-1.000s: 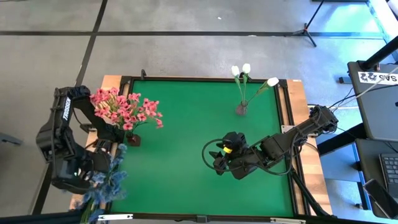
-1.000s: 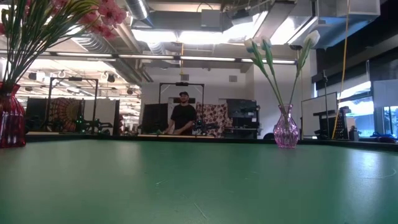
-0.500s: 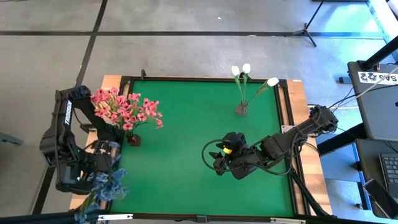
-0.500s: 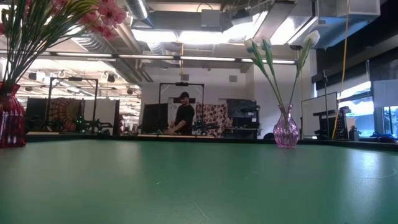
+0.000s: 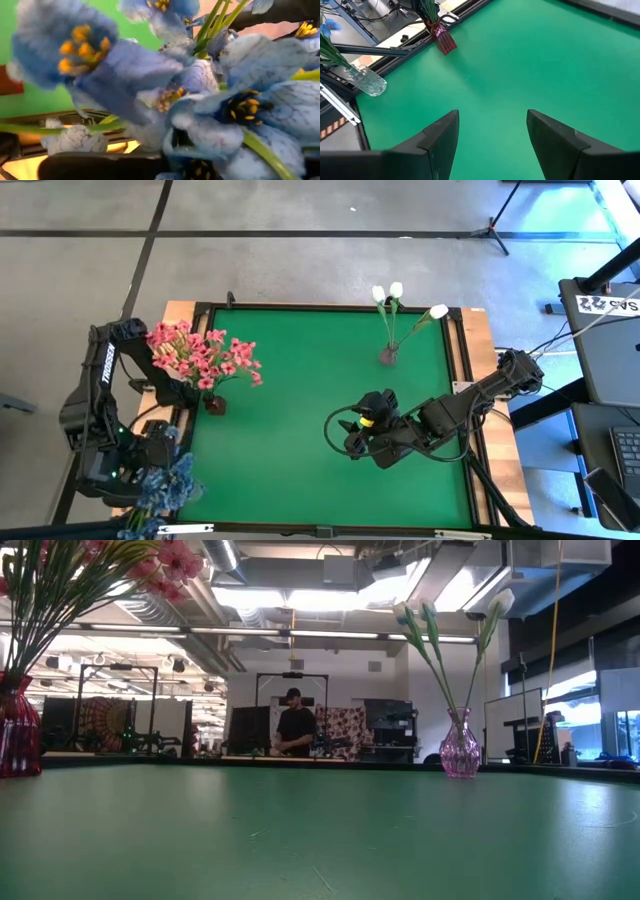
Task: Sort flowers into vase by color
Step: Put the blue flower into the transparent vase
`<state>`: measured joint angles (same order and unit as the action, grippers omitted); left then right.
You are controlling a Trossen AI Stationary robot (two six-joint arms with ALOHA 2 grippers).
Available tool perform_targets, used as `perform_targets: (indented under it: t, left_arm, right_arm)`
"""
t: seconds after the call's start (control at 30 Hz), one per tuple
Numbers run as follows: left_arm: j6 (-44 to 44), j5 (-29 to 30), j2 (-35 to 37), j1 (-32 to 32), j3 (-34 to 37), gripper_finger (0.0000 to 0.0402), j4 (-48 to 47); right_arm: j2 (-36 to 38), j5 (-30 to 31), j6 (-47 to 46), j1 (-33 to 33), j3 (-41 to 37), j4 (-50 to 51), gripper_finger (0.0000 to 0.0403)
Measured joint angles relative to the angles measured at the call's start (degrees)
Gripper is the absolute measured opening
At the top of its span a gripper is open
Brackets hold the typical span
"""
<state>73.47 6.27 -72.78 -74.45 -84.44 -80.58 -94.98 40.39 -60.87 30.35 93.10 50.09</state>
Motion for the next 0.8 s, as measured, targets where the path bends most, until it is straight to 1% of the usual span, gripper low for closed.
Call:
perform_targets:
  t: [0.07, 0.2, 0.37, 0.47, 0.57, 0.7, 0.8]
  left_arm:
    - [1.63, -0.51, -0.23, -0.01, 0.57, 0.0044, 0.56]
    - [5.87, -4.08, -0.25, 0.02, 2.85, 0.0078, 2.07]
    - [7.7, -8.59, -0.23, 0.02, 2.4, 0.0119, 3.85]
    - [10.55, -12.35, -0.1, 0.32, 1.51, 0.0137, 4.01]
    - [11.96, -15.59, -0.06, 1.23, 1.16, 0.0153, 4.01]
    - [11.95, -18.69, 0.47, 2.65, 1.16, 0.0171, 3.32]
    - [12.13, -25.11, 1.62, 4.37, 1.14, 0.0178, 3.33]
  right_arm:
    - [0.0, 0.61, 1.12, 0.0, 0.0, 0.02, 0.0232]
    - [0.0, 1.09, 1.41, -0.45, 0.0, 0.52, 0.0232]
    - [0.0, -1.73, 3.1, -1.24, 0.0, 0.73, 0.0232]
    - [0.0, -4.6, 6.54, -1.9, 0.0, 0.02, 0.0232]
    - [0.0, -5.49, 7.89, -2.44, 0.0, -0.18, 0.0232]
    - [0.0, -5.24, 10.57, -3.17, 0.0, -0.32, 0.0251]
    - [0.0, -5.04, 12.16, -3.5, 0.0, -0.33, 0.0276]
